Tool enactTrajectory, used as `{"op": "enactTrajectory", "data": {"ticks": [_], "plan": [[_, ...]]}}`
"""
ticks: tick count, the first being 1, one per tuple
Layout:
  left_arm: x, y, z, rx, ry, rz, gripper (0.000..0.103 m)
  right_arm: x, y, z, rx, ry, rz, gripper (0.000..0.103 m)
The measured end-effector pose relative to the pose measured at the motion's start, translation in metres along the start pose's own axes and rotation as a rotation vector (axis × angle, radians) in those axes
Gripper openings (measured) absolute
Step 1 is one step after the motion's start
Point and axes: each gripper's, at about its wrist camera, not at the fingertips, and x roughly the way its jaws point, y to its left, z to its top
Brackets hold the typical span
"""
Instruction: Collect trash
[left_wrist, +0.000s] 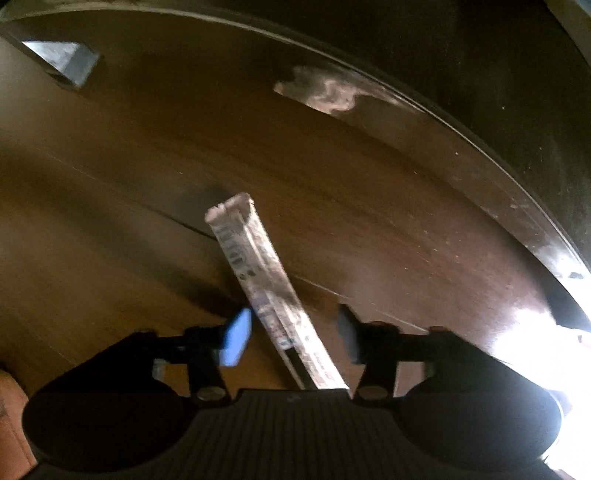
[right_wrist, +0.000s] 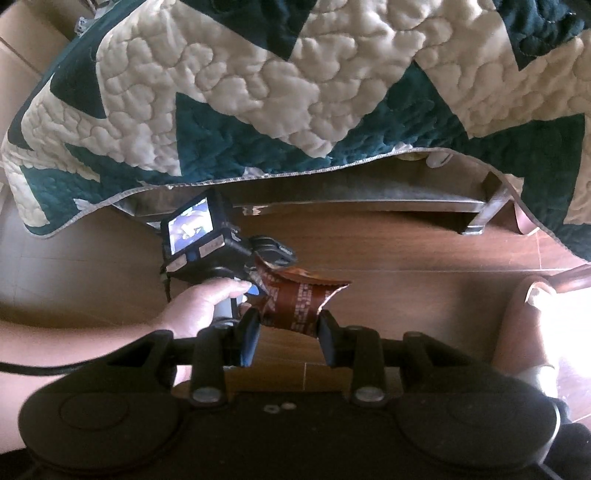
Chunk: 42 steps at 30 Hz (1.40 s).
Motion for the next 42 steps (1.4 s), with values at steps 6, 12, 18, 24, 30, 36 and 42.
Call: {"op": "enactTrajectory", "data": {"ticks": [6,12,18,24,30,36,42], "plan": [[-0.004,0.010,-0.004,0.009,-0.007,-0.021,0.024,0.004,0.000,-0.002,-0.008,-0.004,-0.039,0.033],[-0.029,0.015,-0.018,0.078,-0.017,-0.009,0.024,0.010,-0.001,-0.004,-0.029,-0.002,-0.090,0.033],[-0.088,0.017,-0.050,0.173,-0.054,-0.006,0.024,-0.007,-0.003,0.001,0.020,-0.044,-0.067,0.033],[-0.163,0.007,-0.073,0.262,-0.118,-0.030,0.024,-0.051,0.009,-0.004,0.022,-0.122,-0.043,0.033],[-0.256,-0.004,-0.091,0.311,-0.229,-0.111,0.024,-0.116,0.025,-0.018,-0.015,-0.216,-0.047,0.033],[-0.361,-0.025,-0.122,0.412,-0.368,-0.226,0.024,-0.209,0.029,-0.037,-0.046,-0.352,-0.069,0.033],[-0.450,-0.053,-0.170,0.561,-0.488,-0.313,0.024,-0.302,0.024,-0.064,-0.063,-0.478,-0.106,0.033]]}}
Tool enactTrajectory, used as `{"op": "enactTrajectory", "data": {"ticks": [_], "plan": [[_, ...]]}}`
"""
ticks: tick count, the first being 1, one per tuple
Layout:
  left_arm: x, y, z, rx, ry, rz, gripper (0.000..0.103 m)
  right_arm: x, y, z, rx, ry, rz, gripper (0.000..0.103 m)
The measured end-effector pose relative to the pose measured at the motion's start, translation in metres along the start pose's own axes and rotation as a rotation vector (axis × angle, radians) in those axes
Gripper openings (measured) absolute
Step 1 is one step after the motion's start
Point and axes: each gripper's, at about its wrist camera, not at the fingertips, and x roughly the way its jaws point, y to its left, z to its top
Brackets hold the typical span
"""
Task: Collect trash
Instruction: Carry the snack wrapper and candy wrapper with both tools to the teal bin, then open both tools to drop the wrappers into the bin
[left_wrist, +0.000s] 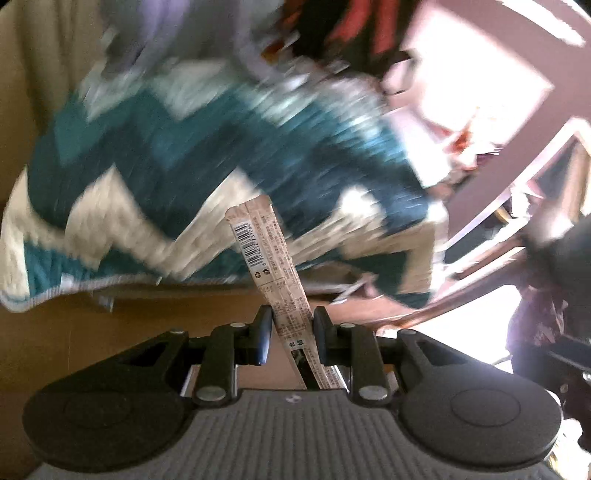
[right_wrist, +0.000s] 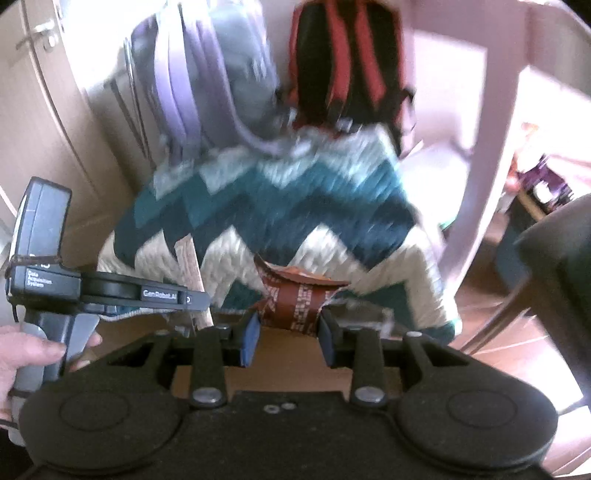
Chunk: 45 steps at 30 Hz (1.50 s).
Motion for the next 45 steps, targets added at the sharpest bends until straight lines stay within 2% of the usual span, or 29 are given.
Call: {"op": "enactTrajectory", "data": {"ticks": [5,13,23,29,35,39,45], "plan": [[-0.054,-0.066,0.015,0.148,-0.087,-0.056,0.024,-0.078,-0.025,0.009,-0.002,-0.106,-0.050,0.033],[-0.115,-0.180,0.041,0.350,-0.199,-0.156,0.024,-0.180,-0.083,0.018,0.035,-0.262,-0.170,0.033],[-0.175,-0.325,0.081,0.505,-0.333,-0.310,0.024,-0.256,-0.152,0.044,0.078,-0.380,-0.372,0.033],[-0.195,-0.398,0.107,0.551,-0.407,-0.367,0.024,-0.277,-0.191,0.057,0.101,-0.424,-0.450,0.033],[-0.192,-0.466,0.120,0.603,-0.427,-0.385,0.024,-0.267,-0.216,0.065,0.108,-0.403,-0.481,0.033],[-0.165,-0.498,0.117,0.658,-0.389,-0.334,0.024,-0.248,-0.232,0.069,0.121,-0.352,-0.483,0.033],[-0.113,-0.515,0.103,0.721,-0.287,-0.257,0.024,-0.222,-0.250,0.068,0.141,-0.258,-0.491,0.033]]}}
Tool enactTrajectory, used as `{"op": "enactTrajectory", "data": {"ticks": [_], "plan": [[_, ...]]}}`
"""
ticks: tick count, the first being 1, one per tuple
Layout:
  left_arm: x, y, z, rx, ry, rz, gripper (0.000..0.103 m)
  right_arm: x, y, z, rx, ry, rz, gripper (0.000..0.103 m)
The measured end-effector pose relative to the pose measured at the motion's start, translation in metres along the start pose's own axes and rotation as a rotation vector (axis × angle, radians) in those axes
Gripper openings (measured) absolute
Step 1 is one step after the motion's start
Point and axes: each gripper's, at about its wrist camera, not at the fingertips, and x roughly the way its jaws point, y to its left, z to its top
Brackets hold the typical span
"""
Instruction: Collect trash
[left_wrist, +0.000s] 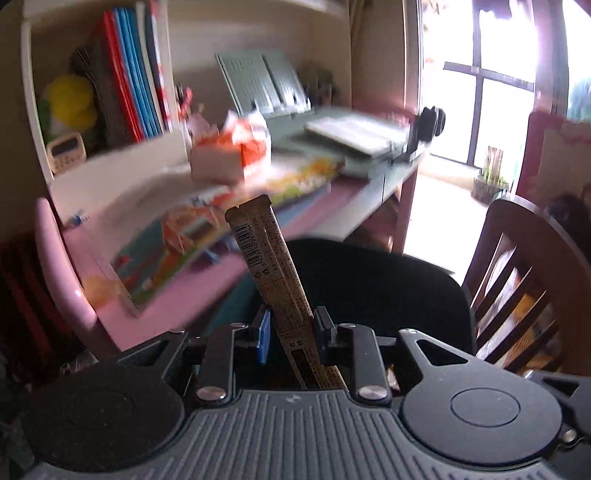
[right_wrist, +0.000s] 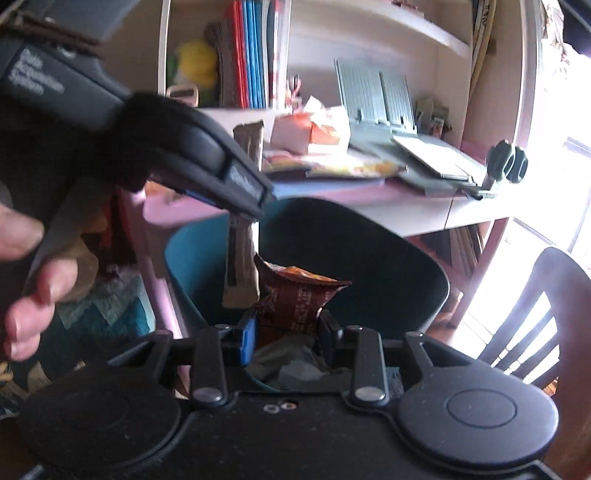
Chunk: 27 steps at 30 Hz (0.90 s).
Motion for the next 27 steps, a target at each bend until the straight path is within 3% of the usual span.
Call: {"op": "enactTrajectory", "data": {"ticks": [3,10,13,15,27], "plan": [[0.016,0.000,-0.008,-0.001,0.062,-0.009,0.025,0.007,-0.001,-0.002,0.003,0.025,-0.026,0.035],[0.024,-0.003,-0.019,-0.022,0.106,-0.013,0.027,0.013,-0.003,-0.008,0.010,0.058,-0.039,0.037],[0.020,-0.003,-0.022,-0.023,0.101,-0.007,0.052,0.008,-0.003,-0.011,0.036,0.055,-0.038,0.040],[0.012,-0.004,-0.025,-0.013,0.072,-0.005,0.075,0.005,-0.005,-0.010,0.051,0.049,-0.034,0.041],[-0.038,0.007,-0.034,-0.070,-0.008,-0.037,0.080,-0.032,-0.009,-0.014,0.108,-0.008,-0.024,0.051]]}}
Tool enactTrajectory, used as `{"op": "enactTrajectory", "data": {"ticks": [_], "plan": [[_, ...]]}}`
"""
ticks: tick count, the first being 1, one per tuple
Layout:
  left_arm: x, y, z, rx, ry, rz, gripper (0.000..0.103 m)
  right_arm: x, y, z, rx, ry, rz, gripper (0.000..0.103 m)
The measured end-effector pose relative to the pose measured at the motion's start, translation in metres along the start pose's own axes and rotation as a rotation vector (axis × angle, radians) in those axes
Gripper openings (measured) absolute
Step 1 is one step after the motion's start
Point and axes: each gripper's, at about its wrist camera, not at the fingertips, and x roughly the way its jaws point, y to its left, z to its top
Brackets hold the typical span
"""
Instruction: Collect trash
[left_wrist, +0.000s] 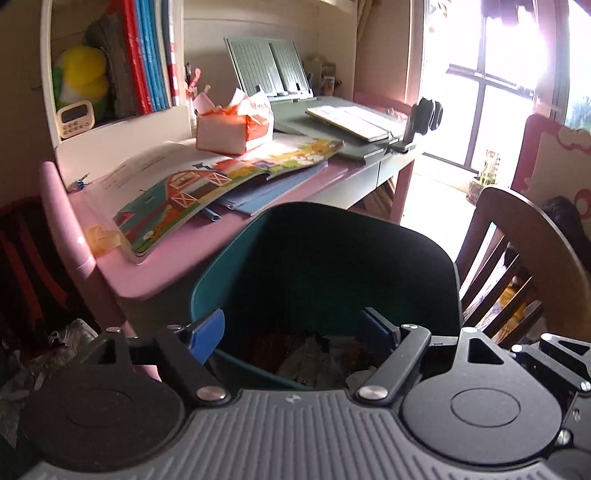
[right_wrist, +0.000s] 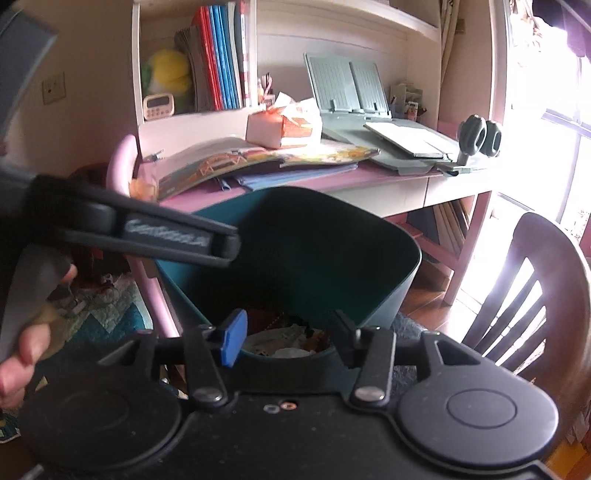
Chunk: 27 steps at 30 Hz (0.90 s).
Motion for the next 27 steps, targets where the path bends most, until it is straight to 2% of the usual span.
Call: {"op": "enactTrajectory", "data": {"ticks": [9,14,20,27], "plan": [[-0.055,0.016,-0.018,-0.016,-0.067,-0.002,0.081,-0.036,0.007,-0.001,-0.023,-0.033,-0.009,0.056],[-0.081,0.026,-0.025,-0.031,-0.109,0.007,0.102,-0.054,0.008,0.005,-0.016,-0.040,-0.024,0.057],[-0.103,0.036,-0.030,-0.075,-0.131,-0.037,0.102,-0.073,0.007,0.012,0.009,-0.061,-0.041,0.058],[-0.121,0.032,-0.035,-0.049,-0.157,-0.043,0.102,-0.093,0.010,0.020,0.034,-0.092,-0.039,0.058]]}}
